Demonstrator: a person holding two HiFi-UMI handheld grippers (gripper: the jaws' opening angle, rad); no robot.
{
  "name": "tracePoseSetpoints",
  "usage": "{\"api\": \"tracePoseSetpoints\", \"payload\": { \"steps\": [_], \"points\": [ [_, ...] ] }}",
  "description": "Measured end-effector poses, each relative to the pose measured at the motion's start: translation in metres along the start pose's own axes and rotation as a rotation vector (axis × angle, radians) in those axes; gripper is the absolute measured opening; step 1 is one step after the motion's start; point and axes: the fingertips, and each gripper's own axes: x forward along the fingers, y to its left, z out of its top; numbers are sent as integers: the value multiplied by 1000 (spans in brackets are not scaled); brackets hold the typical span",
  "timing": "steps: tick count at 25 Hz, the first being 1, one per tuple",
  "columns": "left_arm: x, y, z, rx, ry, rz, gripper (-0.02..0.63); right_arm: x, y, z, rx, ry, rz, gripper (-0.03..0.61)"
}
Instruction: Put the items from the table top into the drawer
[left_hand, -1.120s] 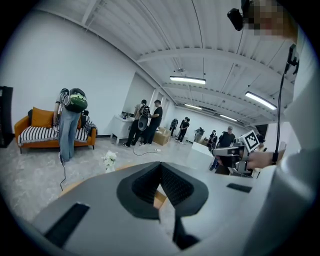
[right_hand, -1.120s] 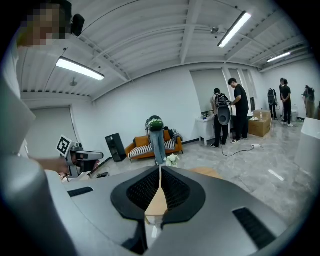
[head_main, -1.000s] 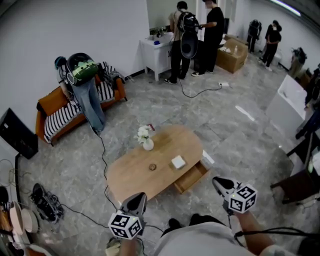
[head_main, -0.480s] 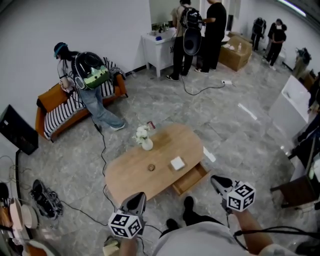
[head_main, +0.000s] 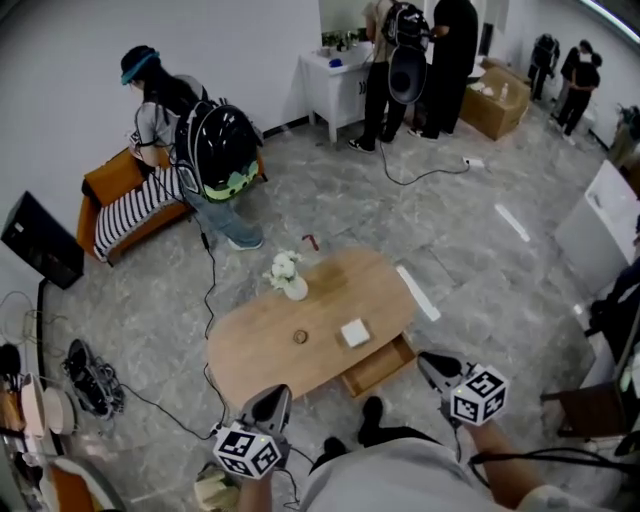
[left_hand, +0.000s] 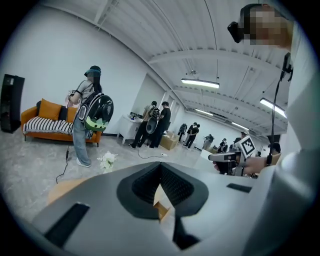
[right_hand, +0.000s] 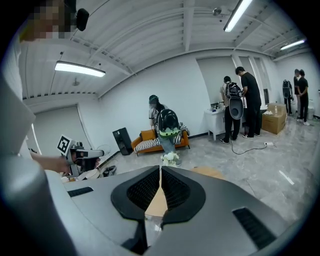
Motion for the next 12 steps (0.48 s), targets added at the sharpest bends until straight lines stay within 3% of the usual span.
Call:
{"api": "tracePoseSetpoints", "payload": {
  "steps": [12],
  "points": [
    [43, 3, -8, -33, 17, 98, 1, 25, -46, 4, 26, 48, 84, 35]
  ]
}}
